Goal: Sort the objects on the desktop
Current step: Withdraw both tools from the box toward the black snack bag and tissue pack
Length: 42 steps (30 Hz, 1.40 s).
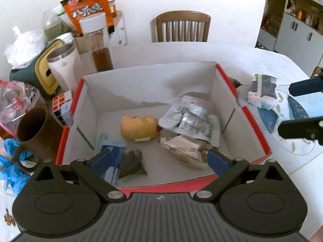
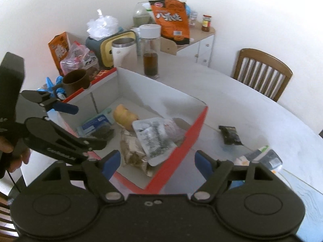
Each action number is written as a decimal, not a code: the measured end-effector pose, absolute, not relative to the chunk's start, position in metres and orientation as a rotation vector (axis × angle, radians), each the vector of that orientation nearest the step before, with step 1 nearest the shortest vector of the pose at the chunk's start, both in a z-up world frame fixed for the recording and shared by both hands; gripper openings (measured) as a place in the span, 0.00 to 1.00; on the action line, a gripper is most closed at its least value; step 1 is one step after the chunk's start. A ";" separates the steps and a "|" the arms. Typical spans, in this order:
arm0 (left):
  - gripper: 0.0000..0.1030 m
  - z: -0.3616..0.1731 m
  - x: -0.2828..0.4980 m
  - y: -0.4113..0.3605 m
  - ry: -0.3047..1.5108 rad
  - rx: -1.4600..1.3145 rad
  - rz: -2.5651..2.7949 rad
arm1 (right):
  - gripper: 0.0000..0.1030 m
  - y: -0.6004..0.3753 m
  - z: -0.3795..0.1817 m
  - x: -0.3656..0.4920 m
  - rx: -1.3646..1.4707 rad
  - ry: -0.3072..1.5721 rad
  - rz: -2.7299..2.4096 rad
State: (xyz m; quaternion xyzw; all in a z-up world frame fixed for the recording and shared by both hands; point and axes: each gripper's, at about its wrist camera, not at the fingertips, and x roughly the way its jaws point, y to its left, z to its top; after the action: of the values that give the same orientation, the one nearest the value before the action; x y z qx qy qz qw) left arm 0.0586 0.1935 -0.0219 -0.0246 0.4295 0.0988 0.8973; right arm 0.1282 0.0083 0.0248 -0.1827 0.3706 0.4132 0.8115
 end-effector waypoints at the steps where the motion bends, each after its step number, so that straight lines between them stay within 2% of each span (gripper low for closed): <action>1: 0.98 -0.021 0.060 0.190 0.885 -0.050 0.201 | 0.79 0.003 0.025 0.131 -0.383 0.791 0.875; 25: 0.98 0.005 0.132 0.062 0.726 0.045 0.070 | 0.79 -0.141 0.011 0.237 -0.262 0.811 0.700; 42: 0.98 -0.014 0.233 0.041 0.723 0.011 0.128 | 0.79 -0.160 -0.023 0.285 -0.197 0.864 0.720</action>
State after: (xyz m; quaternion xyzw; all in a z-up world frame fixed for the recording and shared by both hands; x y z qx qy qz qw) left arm 0.2329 0.0415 -0.0137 0.0056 0.3534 0.0624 0.9334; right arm 0.2853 -0.1598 -0.0231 -0.0932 0.4091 0.3406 0.8414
